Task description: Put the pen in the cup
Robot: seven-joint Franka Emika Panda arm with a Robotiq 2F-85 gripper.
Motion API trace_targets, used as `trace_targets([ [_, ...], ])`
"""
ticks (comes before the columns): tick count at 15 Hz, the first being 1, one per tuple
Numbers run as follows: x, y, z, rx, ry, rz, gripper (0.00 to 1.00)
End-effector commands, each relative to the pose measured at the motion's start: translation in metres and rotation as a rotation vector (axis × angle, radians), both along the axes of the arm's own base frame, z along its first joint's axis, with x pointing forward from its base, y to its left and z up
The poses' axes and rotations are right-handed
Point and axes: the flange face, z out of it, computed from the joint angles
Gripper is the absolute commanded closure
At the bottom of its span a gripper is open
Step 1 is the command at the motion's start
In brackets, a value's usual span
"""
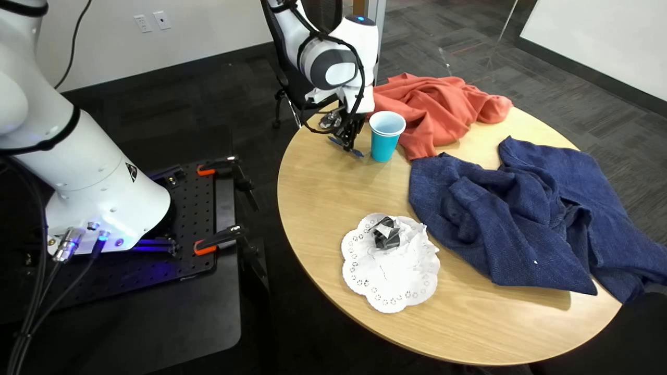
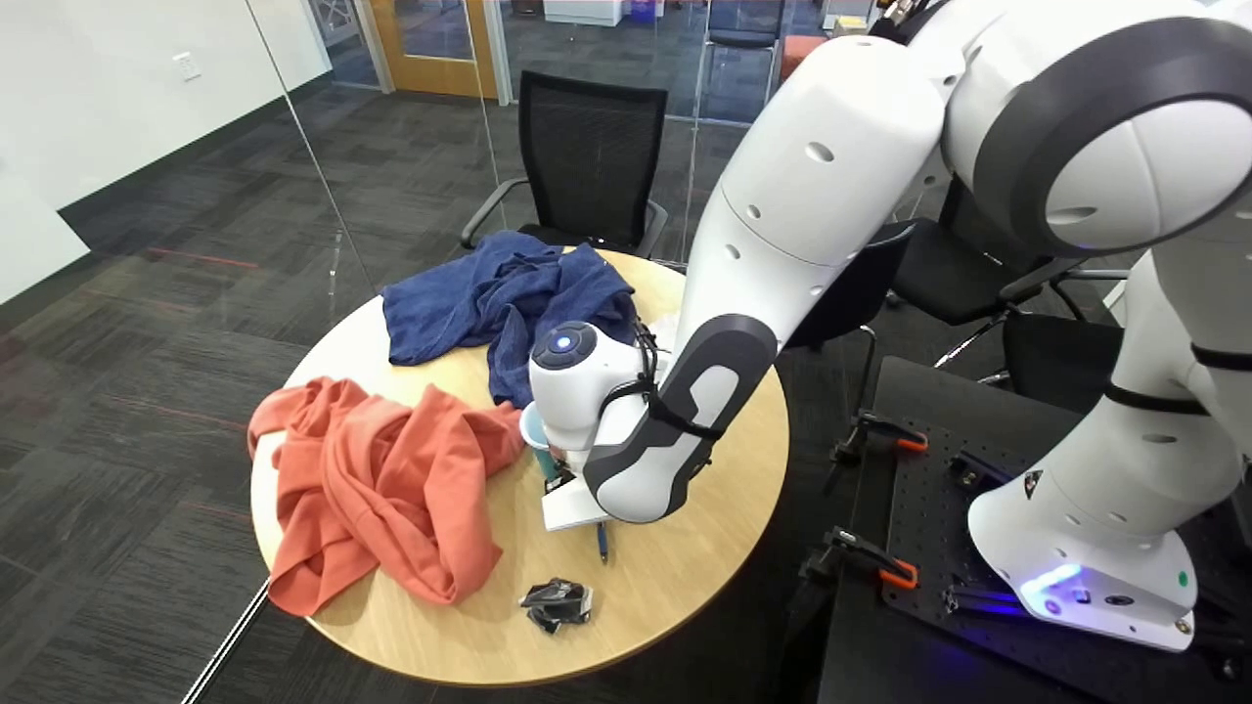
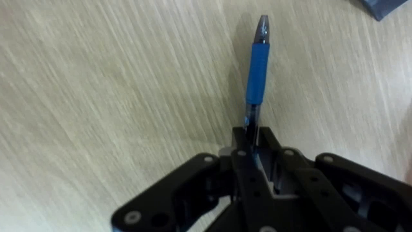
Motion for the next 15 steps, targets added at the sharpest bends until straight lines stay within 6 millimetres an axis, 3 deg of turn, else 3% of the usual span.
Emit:
trace_targets([
  [1, -0.005, 0.015, 0.031, 0.006, -0.015, 0.004, 0.96],
  [7, -0.016, 0.034, 0.081, -0.004, -0.073, 0.045, 0.96],
  [15, -0.004, 0.025, 0.151, -0.102, -0.232, -0.004, 0.96],
])
